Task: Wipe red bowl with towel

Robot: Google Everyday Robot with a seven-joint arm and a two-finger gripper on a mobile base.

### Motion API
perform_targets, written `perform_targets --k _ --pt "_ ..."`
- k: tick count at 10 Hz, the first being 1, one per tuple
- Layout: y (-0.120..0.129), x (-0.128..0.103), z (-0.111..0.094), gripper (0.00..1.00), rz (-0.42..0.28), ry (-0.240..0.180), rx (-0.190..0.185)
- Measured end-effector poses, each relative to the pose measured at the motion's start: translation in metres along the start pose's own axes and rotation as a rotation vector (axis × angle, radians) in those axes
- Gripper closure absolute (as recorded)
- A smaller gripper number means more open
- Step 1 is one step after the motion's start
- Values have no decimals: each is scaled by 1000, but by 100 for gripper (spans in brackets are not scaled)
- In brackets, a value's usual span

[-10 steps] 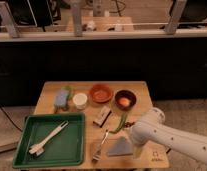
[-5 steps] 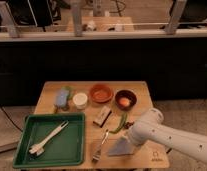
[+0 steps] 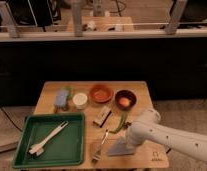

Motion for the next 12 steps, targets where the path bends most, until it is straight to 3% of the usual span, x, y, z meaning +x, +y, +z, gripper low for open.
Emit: perform_targets --k 2,6,8,12 --pt "3 -3 -3 74 -14 -2 -3" --pt "8 -23 -25 34 -49 -5 7" --pt "9 -29 -24 20 -58 -19 -1" --pt "15 -42 -12 20 -72 -34 -27"
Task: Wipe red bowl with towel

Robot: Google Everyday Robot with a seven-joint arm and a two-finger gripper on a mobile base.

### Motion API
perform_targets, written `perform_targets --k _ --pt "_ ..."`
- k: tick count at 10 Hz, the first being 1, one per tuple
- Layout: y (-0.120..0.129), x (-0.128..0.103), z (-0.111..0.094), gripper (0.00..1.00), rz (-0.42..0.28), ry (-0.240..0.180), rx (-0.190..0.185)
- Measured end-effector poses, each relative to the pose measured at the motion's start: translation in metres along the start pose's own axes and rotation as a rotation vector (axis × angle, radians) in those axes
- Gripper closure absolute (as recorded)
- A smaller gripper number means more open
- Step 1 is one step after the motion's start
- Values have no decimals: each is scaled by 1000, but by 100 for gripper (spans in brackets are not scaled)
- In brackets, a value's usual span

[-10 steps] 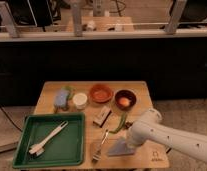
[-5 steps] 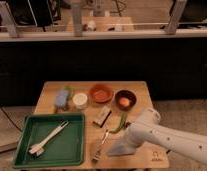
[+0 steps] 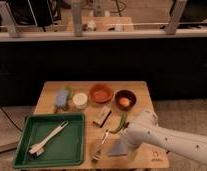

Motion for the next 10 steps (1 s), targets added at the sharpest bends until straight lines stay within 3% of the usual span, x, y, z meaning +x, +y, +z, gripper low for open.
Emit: perform_targets --k 5,8,10 --pt "-3 -6 26 20 9 2 -27" --pt "-6 8 32 21 45 12 -32" --pt "-5 15 35 37 56 24 -32"
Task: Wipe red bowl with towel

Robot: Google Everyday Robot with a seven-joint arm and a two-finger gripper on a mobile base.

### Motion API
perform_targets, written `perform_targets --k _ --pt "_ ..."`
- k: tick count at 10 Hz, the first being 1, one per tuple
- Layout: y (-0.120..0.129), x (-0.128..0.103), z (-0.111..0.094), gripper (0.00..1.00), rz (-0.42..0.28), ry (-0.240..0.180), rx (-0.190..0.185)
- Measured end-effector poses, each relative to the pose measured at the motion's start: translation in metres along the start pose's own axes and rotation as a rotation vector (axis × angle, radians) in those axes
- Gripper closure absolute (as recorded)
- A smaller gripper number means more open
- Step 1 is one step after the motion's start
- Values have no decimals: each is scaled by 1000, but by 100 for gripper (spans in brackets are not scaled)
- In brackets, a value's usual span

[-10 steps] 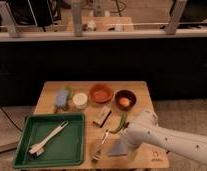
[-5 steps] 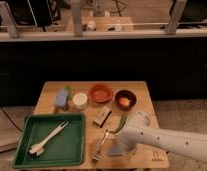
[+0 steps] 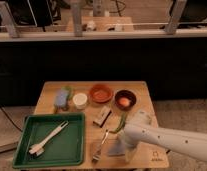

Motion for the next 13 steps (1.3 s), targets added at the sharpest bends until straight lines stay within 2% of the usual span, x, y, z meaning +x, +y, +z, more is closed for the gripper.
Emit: perform_targets --k 2,4,6,7,10,11,13 --pt "-1 2 2 55 3 1 4" --pt "-2 1 0 78 -2 0 8" --pt "3 3 -3 96 0 4 -5" --pt "2 4 -4 100 -3 8 0" --pt "1 1 -9 100 -34 7 12" --pt "0 1 -16 100 -38 3 24" --pt "0 -1 -41 100 -49 -32 64"
